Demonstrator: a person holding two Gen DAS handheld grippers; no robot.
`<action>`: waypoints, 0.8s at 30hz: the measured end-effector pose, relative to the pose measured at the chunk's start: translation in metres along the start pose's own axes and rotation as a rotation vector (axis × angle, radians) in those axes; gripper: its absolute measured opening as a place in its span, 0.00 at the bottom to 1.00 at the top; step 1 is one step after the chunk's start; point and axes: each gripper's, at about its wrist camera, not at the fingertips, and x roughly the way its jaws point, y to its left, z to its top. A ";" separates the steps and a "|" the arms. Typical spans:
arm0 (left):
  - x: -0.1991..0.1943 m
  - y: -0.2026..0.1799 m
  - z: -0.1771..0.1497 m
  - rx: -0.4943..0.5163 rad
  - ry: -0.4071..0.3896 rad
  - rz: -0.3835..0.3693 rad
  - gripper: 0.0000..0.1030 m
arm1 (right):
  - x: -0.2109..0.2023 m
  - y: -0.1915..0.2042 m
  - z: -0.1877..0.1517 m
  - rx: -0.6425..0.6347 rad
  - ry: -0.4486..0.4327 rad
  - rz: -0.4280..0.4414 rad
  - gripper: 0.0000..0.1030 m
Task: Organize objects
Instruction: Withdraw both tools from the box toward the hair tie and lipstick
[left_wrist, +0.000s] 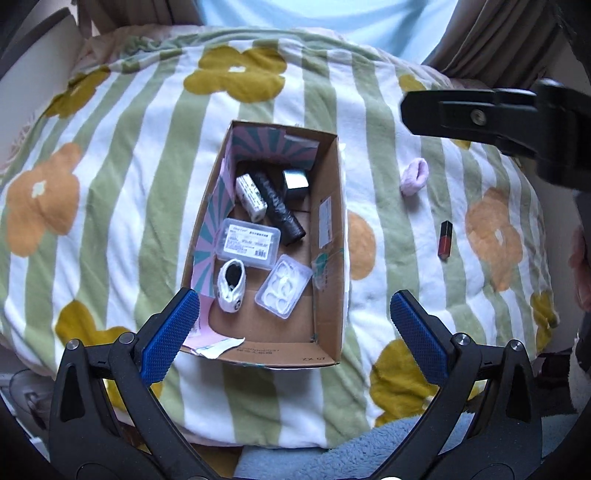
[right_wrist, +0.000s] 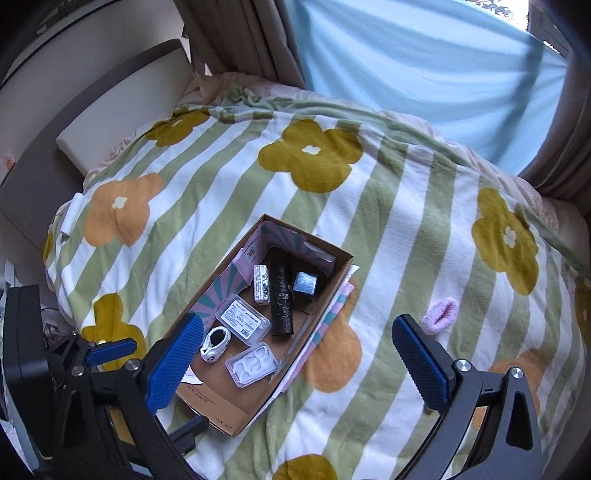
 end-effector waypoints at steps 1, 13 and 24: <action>-0.005 -0.004 0.002 0.004 -0.011 0.002 1.00 | -0.012 -0.005 -0.003 0.015 -0.012 -0.018 0.99; -0.057 -0.075 0.024 0.122 -0.146 -0.049 1.00 | -0.109 -0.072 -0.070 0.271 -0.106 -0.217 0.99; -0.072 -0.137 0.044 0.176 -0.208 -0.125 1.00 | -0.146 -0.123 -0.124 0.455 -0.107 -0.332 0.99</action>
